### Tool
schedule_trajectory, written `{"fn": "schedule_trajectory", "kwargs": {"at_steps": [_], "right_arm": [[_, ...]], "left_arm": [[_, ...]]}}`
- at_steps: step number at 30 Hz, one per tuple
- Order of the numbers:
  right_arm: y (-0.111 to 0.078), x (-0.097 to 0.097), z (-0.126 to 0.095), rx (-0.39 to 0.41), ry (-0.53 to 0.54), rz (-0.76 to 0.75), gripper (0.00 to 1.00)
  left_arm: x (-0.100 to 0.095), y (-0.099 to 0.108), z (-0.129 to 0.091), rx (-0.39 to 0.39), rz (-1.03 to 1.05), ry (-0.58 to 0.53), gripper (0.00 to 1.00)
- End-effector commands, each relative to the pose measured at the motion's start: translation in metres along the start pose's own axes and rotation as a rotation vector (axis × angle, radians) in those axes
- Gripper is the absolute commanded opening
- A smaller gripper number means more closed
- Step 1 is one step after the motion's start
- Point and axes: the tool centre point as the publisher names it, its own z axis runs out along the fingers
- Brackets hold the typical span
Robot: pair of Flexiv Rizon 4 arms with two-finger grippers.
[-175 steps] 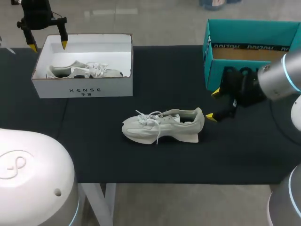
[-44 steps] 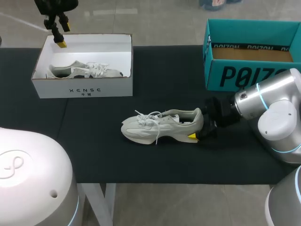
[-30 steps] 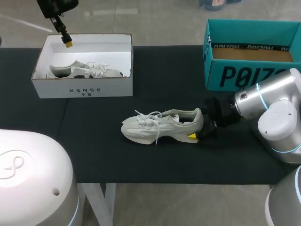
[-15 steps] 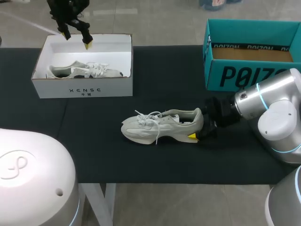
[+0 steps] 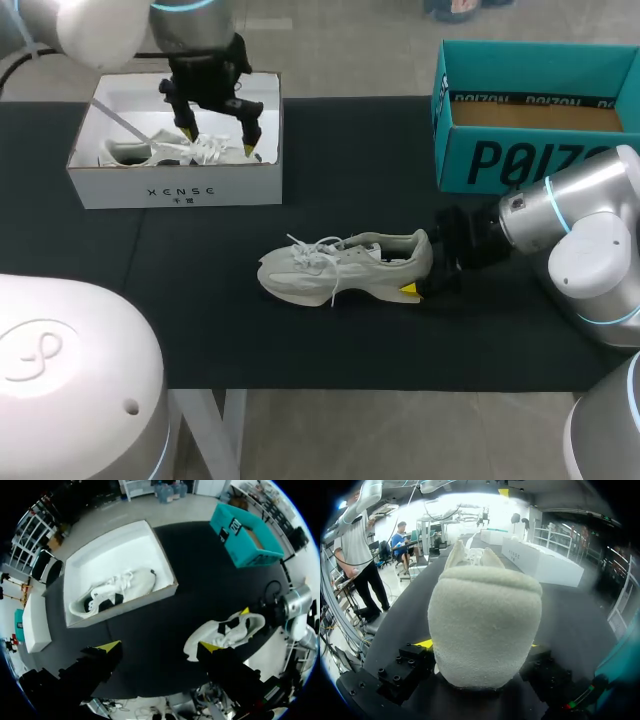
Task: Take the shoe out of the shoebox, open the shoe tongue, remove and reinsert the insole, then place the shoe into the shoebox
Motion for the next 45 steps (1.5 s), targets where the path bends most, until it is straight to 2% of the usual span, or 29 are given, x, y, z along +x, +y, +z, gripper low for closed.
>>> {"fn": "schedule_trajectory", "kwargs": {"at_steps": [1,7,10,27,28,31,35,45], "right_arm": [[0.000,0.000,0.004,0.003,-0.002,0.001,0.00],[0.000,0.000,0.004,0.003,-0.002,0.001,0.00],[0.000,0.000,0.004,0.003,-0.002,0.001,0.00],[0.000,0.000,0.004,0.003,-0.002,0.001,0.00],[0.000,0.000,0.004,0.003,-0.002,0.001,0.00],[0.000,0.000,0.004,0.003,-0.002,0.001,0.00],[0.000,0.000,0.004,0.003,-0.002,0.001,0.00],[0.000,0.000,0.004,0.003,-0.002,0.001,0.00]], "left_arm": [[0.027,0.006,0.013,0.012,0.016,-0.034,1.00],[0.062,0.015,0.024,0.018,0.027,-0.050,1.00],[0.077,0.017,0.030,-0.027,0.095,-0.052,1.00],[0.077,0.017,0.030,-0.027,0.095,-0.052,1.00],[0.081,0.013,0.025,0.004,0.059,-0.098,1.00],[0.101,0.008,0.020,0.032,0.012,-0.128,1.00],[0.126,0.008,0.016,0.077,-0.015,-0.120,1.00],[0.181,0.018,0.040,0.063,0.013,-0.060,1.00]]}}
